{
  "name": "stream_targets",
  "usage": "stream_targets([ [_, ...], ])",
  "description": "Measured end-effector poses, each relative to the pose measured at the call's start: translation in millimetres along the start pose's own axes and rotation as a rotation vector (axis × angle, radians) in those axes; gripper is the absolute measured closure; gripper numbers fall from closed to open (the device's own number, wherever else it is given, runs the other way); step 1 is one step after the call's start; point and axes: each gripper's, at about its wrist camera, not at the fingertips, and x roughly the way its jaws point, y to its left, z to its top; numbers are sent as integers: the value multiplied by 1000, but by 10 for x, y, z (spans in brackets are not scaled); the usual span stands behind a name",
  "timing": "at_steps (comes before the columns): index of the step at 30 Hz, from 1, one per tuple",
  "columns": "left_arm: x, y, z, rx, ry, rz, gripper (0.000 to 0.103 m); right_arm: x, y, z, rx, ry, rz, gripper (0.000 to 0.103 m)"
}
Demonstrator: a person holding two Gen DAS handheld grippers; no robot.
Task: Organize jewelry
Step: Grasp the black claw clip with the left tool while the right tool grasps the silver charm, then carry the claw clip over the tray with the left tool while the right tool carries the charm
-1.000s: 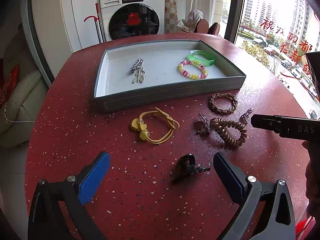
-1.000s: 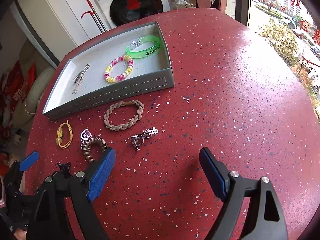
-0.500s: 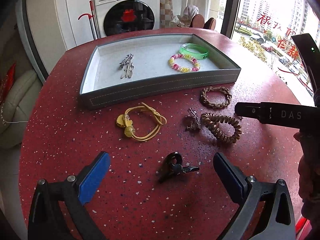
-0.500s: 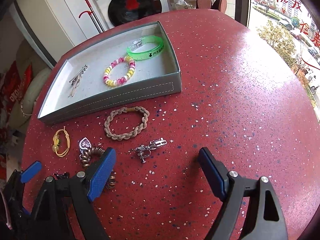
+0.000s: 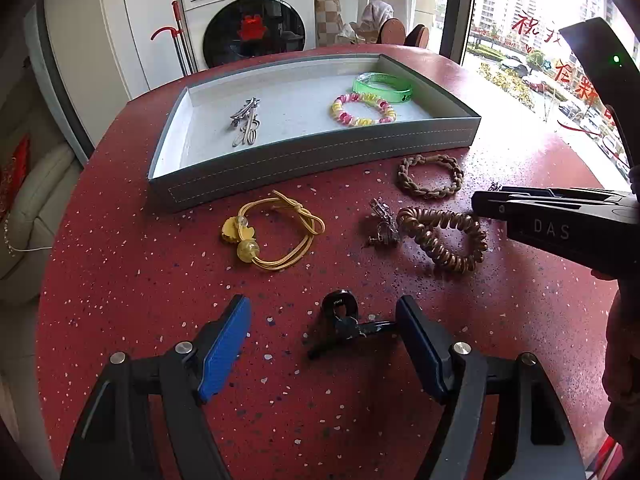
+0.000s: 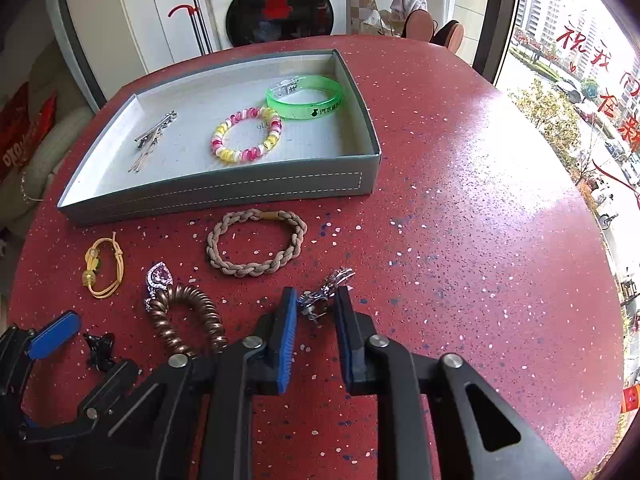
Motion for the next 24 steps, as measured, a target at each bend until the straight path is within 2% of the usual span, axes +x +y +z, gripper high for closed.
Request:
stream_targets([
  [1,-1,1,-7,1,-1,1,23,-5,-16,-5,4,-2,4,85],
  [3,-13,10,-12,-4,1,-14,27,-13,-45,-9,9,-4,10,85],
  [7,-37,-10,-8,8,-6,-23,47,-37,-105,-23,26,-11,33,85],
  [12,-41,40,-16,-16,-10,-32,48,-89,-222,-38,61,-12,62,85],
  [17,-91,125,-32,-49,-22,-84,48,-158,-272,-49,69,-24,77,85],
  [24,-243,267,-15,-83,-60,-94,48,-321,-299,-72,63,-55,122,85],
])
